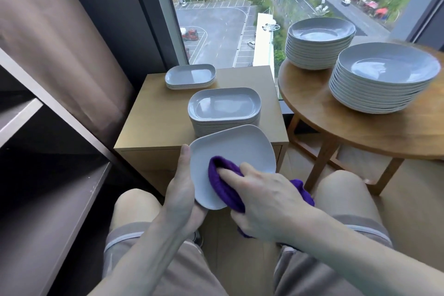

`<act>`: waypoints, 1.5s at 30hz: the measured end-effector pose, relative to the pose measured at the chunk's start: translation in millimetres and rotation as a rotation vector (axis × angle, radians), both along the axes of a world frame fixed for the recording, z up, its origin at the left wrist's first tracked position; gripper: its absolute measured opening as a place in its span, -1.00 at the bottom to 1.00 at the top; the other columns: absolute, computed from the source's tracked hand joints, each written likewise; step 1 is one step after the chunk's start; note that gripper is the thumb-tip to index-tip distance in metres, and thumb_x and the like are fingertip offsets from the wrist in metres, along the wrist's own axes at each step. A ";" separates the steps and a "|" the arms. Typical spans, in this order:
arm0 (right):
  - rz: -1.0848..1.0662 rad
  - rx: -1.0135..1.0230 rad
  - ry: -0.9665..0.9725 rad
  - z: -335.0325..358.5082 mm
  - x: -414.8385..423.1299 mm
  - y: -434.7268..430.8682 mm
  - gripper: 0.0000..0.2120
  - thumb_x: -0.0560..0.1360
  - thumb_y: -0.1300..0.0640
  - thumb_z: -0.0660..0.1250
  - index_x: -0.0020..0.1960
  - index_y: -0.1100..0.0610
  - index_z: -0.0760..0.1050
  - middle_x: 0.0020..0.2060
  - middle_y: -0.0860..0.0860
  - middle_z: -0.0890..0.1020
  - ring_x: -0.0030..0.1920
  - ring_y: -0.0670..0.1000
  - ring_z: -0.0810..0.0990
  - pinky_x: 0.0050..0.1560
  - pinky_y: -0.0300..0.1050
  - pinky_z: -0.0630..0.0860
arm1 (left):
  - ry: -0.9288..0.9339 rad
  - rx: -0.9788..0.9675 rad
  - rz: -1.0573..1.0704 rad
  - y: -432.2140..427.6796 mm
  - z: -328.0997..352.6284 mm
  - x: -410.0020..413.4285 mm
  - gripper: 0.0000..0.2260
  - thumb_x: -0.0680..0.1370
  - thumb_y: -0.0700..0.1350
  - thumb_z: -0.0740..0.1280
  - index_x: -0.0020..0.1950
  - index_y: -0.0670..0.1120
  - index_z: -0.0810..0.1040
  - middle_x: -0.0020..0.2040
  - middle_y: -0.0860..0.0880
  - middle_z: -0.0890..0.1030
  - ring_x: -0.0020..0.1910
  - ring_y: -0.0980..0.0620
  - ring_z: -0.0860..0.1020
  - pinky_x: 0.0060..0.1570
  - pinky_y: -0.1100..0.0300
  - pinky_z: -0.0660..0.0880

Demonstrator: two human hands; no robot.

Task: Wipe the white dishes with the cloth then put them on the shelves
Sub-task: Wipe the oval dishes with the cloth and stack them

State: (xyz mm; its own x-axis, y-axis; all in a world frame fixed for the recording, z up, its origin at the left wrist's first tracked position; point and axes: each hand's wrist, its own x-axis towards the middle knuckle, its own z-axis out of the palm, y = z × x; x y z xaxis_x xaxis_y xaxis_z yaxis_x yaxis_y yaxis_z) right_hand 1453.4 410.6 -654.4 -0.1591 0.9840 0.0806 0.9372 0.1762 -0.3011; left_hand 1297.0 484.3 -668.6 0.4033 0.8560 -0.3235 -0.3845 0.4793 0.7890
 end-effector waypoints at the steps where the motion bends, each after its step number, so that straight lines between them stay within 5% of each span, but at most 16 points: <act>1: -0.018 0.002 0.017 1.2 6.3 2.8 -0.37 0.42 -0.15 0.28 0.44 -0.17 0.15 0.02 0.00 0.47 -0.18 0.20 0.58 -0.24 -0.02 0.47 | -0.007 0.013 -0.016 0.4 0.6 -1.1 -0.35 0.64 0.36 0.08 0.36 -0.10 0.65 0.38 -0.21 0.61 0.36 -0.15 0.60 0.13 0.05 0.64; 8: -0.191 -0.007 0.021 -4.7 54.9 25.1 -0.39 0.41 -0.13 0.27 0.42 -0.19 0.15 0.13 0.00 0.52 -0.02 0.17 0.60 -0.10 -0.01 0.47 | 0.020 0.025 -0.054 3.5 8.0 -11.8 -0.39 0.58 0.42 0.20 0.39 0.03 0.63 0.40 -0.14 0.61 0.37 -0.15 0.60 0.14 -0.02 0.64; 12: -0.230 0.042 0.099 -5.8 60.6 27.0 -0.33 0.41 -0.15 0.28 0.46 -0.22 0.11 0.16 -0.05 0.53 -0.01 0.13 0.59 -0.05 0.03 0.58 | 0.053 -0.002 -0.069 11.4 12.5 -14.7 -0.73 0.57 -0.09 0.41 0.26 -0.06 0.72 0.28 -0.16 0.69 0.22 -0.18 0.68 0.00 -0.01 0.67; 17: -0.272 0.171 0.160 -1.8 64.3 36.3 -0.28 0.44 -0.09 0.34 0.51 -0.19 0.09 0.23 -0.06 0.52 0.00 0.10 0.59 -0.06 -0.01 0.59 | 0.164 0.026 0.058 25.3 16.3 -12.4 -0.68 0.60 -0.41 0.23 0.25 -0.18 0.64 0.14 -0.19 0.74 0.05 -0.16 0.74 -0.15 0.04 0.69; 25: -0.356 0.195 0.199 4.7 81.5 48.3 -0.36 0.44 -0.09 0.31 0.48 -0.23 0.20 0.07 -0.10 0.51 -0.13 0.02 0.48 -0.14 -0.10 0.40 | 0.257 0.096 0.263 81.1 31.3 3.6 -0.74 0.61 -0.44 0.29 0.23 -0.22 0.58 0.09 -0.18 0.71 0.00 -0.16 0.70 -0.17 0.06 0.70; 29: -0.367 0.179 0.215 11.3 86.7 67.7 -0.40 0.46 -0.08 0.32 0.46 -0.24 0.22 0.08 -0.08 0.51 -0.05 0.06 0.54 -0.11 -0.06 0.46 | 0.345 0.113 0.319 118.9 35.2 23.8 -0.76 0.58 -0.44 0.30 0.22 -0.25 0.55 0.08 -0.20 0.66 -0.05 -0.12 0.68 -0.20 0.06 0.68; 31: -0.389 0.176 0.229 15.0 88.9 79.9 -0.46 0.46 -0.07 0.32 0.40 -0.24 0.27 0.02 -0.10 0.50 -0.06 0.07 0.54 -0.13 -0.04 0.46 | 0.384 0.114 0.335 133.9 33.8 32.6 -0.76 0.56 -0.47 0.28 0.17 -0.24 0.55 0.10 -0.22 0.63 -0.04 -0.13 0.66 -0.07 0.01 0.64; 37: -0.436 0.164 0.287 14.7 98.7 105.8 -0.53 0.42 -0.07 0.32 0.28 -0.26 0.26 -0.03 -0.14 0.48 -0.10 0.03 0.49 -0.17 -0.04 0.43 | 0.488 0.129 0.322 161.7 25.4 48.2 -0.68 0.56 -0.47 0.26 0.25 -0.20 0.54 0.10 -0.20 0.63 0.06 -0.18 0.62 -0.09 0.03 0.62; 40: -0.448 0.155 0.278 13.5 104.2 114.0 -0.52 0.40 -0.08 0.30 0.28 -0.24 0.26 -0.06 -0.15 0.48 -0.11 0.04 0.50 -0.16 -0.03 0.43 | 0.684 0.225 0.266 177.9 21.7 48.2 -0.73 0.54 -0.39 0.37 0.20 -0.16 0.58 0.04 -0.10 0.66 0.08 -0.16 0.64 0.07 -0.04 0.63; 45: -0.491 0.121 0.268 11.9 114.7 125.9 -0.53 0.39 -0.10 0.29 0.27 -0.27 0.26 -0.14 -0.23 0.42 -0.14 -0.02 0.48 -0.17 -0.05 0.39 | 0.813 0.285 0.149 192.0 15.4 44.4 -0.77 0.53 -0.29 0.47 0.18 -0.15 0.62 0.00 -0.07 0.68 0.00 -0.06 0.65 -0.08 0.12 0.59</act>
State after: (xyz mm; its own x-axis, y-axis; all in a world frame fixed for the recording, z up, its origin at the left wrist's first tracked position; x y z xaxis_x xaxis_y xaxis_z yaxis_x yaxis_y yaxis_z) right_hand 1568.1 536.4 -642.5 0.3562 0.9186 0.1715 0.8114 -0.2130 -0.5444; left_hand 1341.4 676.3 -653.3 0.0176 0.9735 -0.2280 0.3067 0.2118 0.9279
